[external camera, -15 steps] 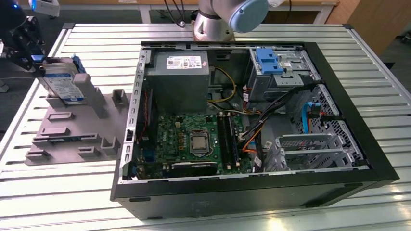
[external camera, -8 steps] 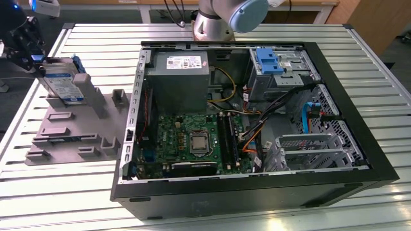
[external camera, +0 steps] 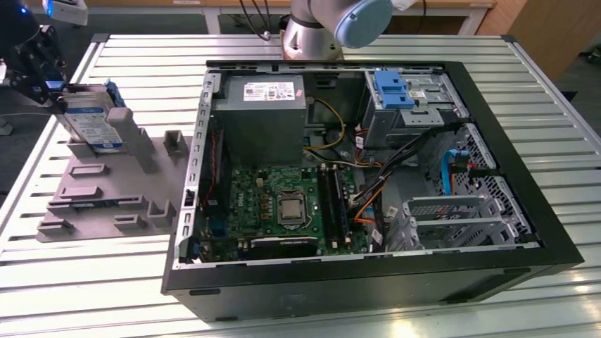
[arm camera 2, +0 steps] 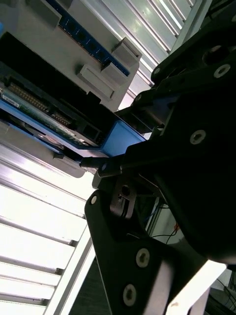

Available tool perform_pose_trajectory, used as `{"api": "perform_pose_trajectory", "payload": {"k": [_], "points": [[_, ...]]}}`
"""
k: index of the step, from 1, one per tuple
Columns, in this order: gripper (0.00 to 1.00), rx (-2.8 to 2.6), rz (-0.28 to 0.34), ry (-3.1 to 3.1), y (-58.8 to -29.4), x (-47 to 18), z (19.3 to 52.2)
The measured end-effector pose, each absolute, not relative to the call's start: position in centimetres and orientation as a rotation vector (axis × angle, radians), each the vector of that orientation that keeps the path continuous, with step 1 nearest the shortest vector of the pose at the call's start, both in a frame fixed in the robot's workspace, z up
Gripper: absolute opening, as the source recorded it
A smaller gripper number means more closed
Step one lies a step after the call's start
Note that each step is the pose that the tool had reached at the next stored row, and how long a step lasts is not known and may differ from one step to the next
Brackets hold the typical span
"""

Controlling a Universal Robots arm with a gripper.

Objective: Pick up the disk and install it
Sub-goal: 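Pick up the disk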

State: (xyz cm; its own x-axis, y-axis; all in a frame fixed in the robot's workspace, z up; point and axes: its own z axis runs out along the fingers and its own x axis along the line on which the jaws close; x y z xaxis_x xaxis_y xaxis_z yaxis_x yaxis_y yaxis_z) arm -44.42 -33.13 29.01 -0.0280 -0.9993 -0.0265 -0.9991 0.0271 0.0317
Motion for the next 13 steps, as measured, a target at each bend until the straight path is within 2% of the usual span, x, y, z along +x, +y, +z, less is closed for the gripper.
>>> {"api": "perform_pose_trajectory", "payload": {"k": [8, 9, 13], "points": [[0.43, 2.186, -0.061, -2.248, -33.14, -44.42, 28.94], [0.37, 2.187, -0.061, -2.247, -33.14, -44.42, 28.94], [0.37, 2.195, -0.061, -2.239, -33.15, -44.42, 28.93]]}}
